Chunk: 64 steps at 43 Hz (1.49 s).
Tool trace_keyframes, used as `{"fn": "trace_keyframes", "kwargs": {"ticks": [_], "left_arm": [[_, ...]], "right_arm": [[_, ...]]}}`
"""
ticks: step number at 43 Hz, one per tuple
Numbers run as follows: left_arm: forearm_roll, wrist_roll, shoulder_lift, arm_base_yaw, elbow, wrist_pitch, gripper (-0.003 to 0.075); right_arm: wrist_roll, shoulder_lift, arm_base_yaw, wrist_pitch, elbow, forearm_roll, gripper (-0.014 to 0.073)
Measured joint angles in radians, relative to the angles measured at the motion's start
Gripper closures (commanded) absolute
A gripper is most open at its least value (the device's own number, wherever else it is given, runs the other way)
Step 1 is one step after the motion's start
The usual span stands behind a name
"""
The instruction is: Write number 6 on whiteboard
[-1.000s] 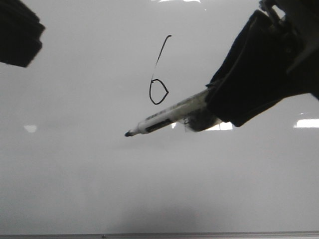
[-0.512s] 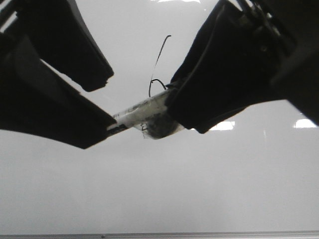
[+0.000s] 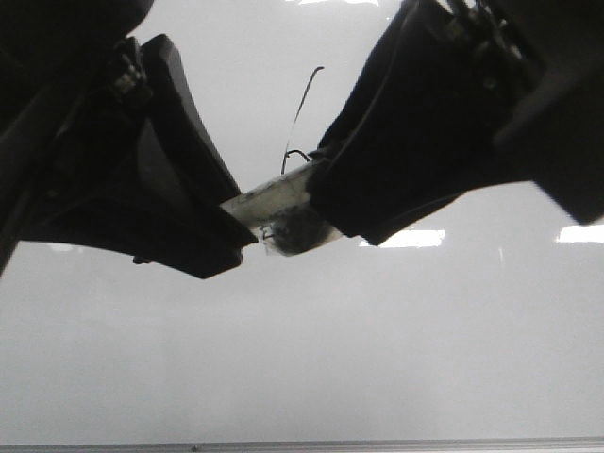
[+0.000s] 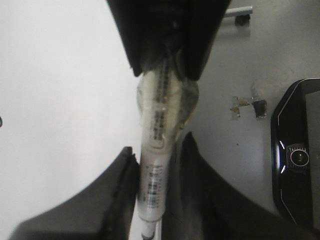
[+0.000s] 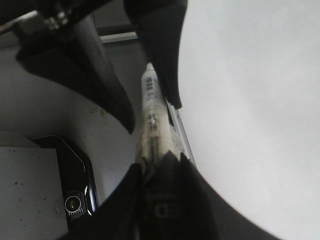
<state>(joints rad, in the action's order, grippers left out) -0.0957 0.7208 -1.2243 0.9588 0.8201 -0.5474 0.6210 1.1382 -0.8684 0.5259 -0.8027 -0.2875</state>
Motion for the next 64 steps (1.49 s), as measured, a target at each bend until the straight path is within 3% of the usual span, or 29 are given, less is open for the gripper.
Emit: {"fn": "trace_keyframes", "kwargs": {"ticks": [5, 8, 16, 19, 25, 30, 43, 49, 57, 64], "left_arm": [[0.02, 0.009, 0.0, 0.004, 0.002, 0.002, 0.0706], [0.028, 0.015, 0.0, 0.004, 0.002, 0.002, 0.0713], [0.036, 0.015, 0.0, 0.004, 0.002, 0.002, 0.0713], [0.034, -0.003, 0.0, -0.005, 0.002, 0.002, 0.0713], [0.032, -0.067, 0.017, -0.081, -0.02, 0.009, 0.0713], [0.013, -0.122, 0.086, -0.208, -0.078, 0.046, 0.0714], [-0.044, -0.291, 0.311, -0.636, -0.188, 0.058, 0.0714], [-0.046, -0.357, 0.388, -0.831, -0.228, 0.058, 0.0714], [-0.05, -0.447, 0.416, -1.035, -0.287, 0.085, 0.0714], [-0.104, -0.468, 0.355, -1.11, -0.299, 0.168, 0.0713]], "right_arm": [[0.002, 0.0, 0.0, 0.0, 0.0, 0.0, 0.0643], [0.004, 0.0, 0.0, 0.0, 0.0, 0.0, 0.0588], [0.004, 0.0, 0.0, -0.014, 0.0, 0.0, 0.0204], [0.004, -0.004, 0.004, -0.017, 0.0, 0.0, 0.0154], [-0.02, -0.031, 0.07, -0.008, 0.0, -0.002, 0.0199], [-0.053, -0.097, 0.203, 0.004, 0.023, -0.002, 0.0265], [-0.29, -0.382, 0.563, -0.057, 0.236, 0.0, 0.0532], [-0.324, -0.53, 0.683, -0.061, 0.32, 0.0, 0.0665], [-0.326, -0.664, 0.715, -0.073, 0.355, -0.002, 0.0653], [-0.329, -0.676, 0.715, -0.075, 0.37, -0.003, 0.0653]]}}
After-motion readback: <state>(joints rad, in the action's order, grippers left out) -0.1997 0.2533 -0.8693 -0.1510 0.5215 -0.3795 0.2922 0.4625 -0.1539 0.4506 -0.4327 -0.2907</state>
